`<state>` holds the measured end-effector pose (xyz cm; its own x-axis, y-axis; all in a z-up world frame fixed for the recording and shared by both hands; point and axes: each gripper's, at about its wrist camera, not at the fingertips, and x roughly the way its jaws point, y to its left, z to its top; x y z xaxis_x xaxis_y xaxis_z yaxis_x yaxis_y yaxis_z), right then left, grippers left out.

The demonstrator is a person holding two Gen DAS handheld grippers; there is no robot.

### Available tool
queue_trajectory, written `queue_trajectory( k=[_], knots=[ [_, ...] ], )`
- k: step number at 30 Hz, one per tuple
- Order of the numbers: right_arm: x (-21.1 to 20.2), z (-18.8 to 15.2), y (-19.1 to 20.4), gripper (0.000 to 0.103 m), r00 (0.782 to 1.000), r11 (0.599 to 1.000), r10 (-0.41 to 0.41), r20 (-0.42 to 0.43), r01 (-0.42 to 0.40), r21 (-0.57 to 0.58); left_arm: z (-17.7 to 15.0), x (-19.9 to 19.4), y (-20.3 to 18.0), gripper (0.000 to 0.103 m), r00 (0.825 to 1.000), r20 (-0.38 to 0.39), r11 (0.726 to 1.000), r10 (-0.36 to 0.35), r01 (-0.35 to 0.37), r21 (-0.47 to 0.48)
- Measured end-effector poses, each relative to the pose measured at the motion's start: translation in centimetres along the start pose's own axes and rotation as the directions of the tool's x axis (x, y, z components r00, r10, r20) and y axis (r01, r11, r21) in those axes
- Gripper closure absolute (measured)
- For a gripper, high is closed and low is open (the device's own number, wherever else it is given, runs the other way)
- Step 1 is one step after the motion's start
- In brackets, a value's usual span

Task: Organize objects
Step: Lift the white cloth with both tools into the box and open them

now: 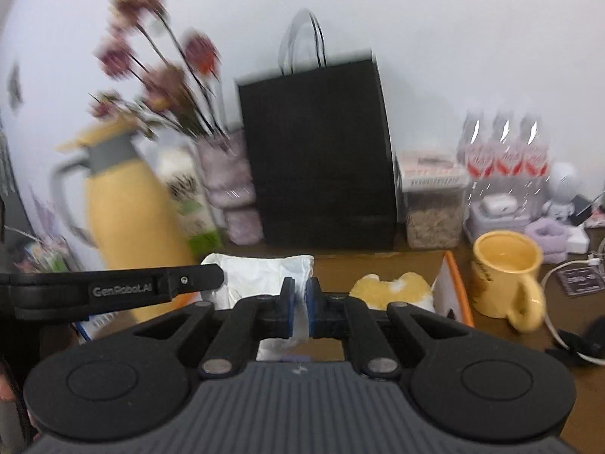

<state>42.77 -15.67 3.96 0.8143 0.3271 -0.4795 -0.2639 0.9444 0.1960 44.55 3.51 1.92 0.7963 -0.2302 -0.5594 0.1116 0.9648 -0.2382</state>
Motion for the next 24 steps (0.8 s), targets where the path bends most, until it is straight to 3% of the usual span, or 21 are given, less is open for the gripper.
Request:
queue_trajectory(
  k=[4, 6, 7, 9, 10, 11, 12, 14, 17, 19, 21, 24],
  knots=[
    [8.5, 0.1, -1.0, 0.096, 0.987, 0.999, -0.037, -0.159, 0.04, 0.017, 0.9, 7.1, 1.5, 0.094, 0.988, -0.133, 0.996, 0.075, -0.069, 0.052],
    [11.7, -0.5, -1.4, 0.093, 0.97, 0.999, -0.036, -0.24, 0.044, 0.029, 0.5, 9.3, 1.0, 0.081, 0.972, -0.176, 0.98, 0.157, -0.132, 0.148],
    [12.8, -0.9, -1.6, 0.092, 0.96, 0.999, -0.026, -0.28, 0.038, 0.038, 0.2, 9.8, 0.9, 0.069, 0.968, -0.177, 0.973, 0.181, -0.149, 0.177],
    [13.6, -1.4, -2.1, 0.087, 0.949, 0.996, -0.021, -0.316, 0.047, 0.078, -0.1, 9.5, 1.2, 0.064, 0.977, -0.148, 0.975, 0.152, -0.123, 0.186],
    [13.2, -1.4, -2.6, 0.086, 0.954, 0.993, -0.002, -0.3, 0.037, 0.111, -0.1, 9.0, 1.4, 0.059, 0.982, -0.136, 0.98, 0.13, -0.105, 0.171],
    [12.8, -1.2, -2.8, 0.077, 0.959, 0.991, 0.003, -0.282, 0.035, 0.131, 0.2, 8.4, 1.7, 0.051, 0.987, -0.119, 0.985, 0.11, -0.091, 0.149],
    [12.2, -1.1, -3.1, 0.063, 0.966, 0.989, -0.002, -0.257, 0.04, 0.142, 0.6, 7.7, 2.1, 0.047, 0.991, -0.098, 0.989, 0.094, -0.082, 0.122],
    [10.9, -0.6, -3.3, 0.044, 0.977, 0.99, -0.026, -0.211, 0.055, 0.133, 1.3, 6.0, 2.3, 0.034, 0.996, -0.057, 0.995, 0.074, -0.069, 0.078],
    [8.6, 0.3, -3.3, 0.042, 0.985, 0.992, -0.041, -0.169, 0.06, 0.11, 2.1, 2.4, 1.8, 0.032, 0.997, 0.0, 0.995, 0.078, -0.078, 0.062],
    [5.9, 0.9, -3.1, 0.035, 0.991, 0.993, -0.031, -0.131, 0.045, 0.106, 1.7, -0.8, 1.1, 0.029, 0.995, 0.043, 0.992, 0.088, -0.092, 0.087],
    [2.5, 1.2, -2.5, 0.026, 0.997, 0.996, -0.034, -0.074, 0.04, 0.079, 0.7, -4.6, 0.0, 0.022, 0.99, 0.106, 0.986, 0.09, -0.104, 0.133],
    [-3.7, 0.3, -1.3, 0.021, 0.999, 0.999, -0.045, 0.01, 0.045, -0.002, -2.4, -10.7, -1.5, 0.012, 0.976, 0.203, 0.976, 0.081, -0.119, 0.185]
  ],
)
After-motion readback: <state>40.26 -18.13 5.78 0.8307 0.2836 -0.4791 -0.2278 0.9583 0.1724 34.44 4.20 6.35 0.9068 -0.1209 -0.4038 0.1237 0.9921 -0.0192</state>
